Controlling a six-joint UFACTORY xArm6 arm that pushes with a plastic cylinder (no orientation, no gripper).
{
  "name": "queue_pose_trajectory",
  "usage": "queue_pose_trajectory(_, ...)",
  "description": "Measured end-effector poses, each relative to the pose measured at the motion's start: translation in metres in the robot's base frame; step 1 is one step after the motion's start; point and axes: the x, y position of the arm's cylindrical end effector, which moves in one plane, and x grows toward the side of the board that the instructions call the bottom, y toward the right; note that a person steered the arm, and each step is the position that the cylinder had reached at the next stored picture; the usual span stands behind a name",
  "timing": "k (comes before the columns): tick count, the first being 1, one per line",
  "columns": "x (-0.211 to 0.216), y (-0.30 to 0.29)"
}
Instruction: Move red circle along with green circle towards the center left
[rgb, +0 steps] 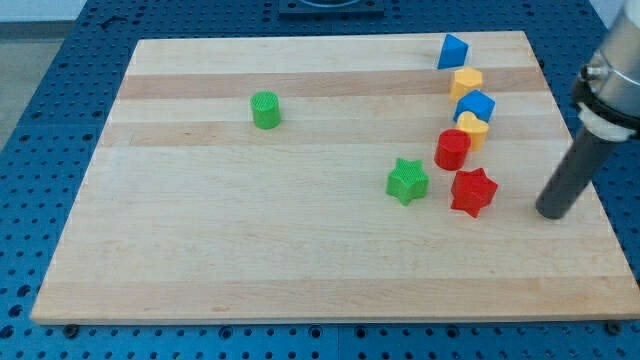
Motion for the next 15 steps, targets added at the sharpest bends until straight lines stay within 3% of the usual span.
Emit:
queue_pose_trajectory(4,-0.022,-0.232)
queue_pose_trajectory(5,-0.021,-0.237)
queue_pose_trajectory(6,0.000,-0.205)
queue_pose_trajectory(8,0.002,-0.093)
queue_pose_trajectory(9,-0.025,-0.066)
queue_pose_trajectory(10,-0.074,-0.067)
queue_pose_trajectory(11,-0.090,-0.084)
queue_pose_trajectory(14,-0.093,-0.077)
queue_pose_trajectory(15,-0.105,-0.108)
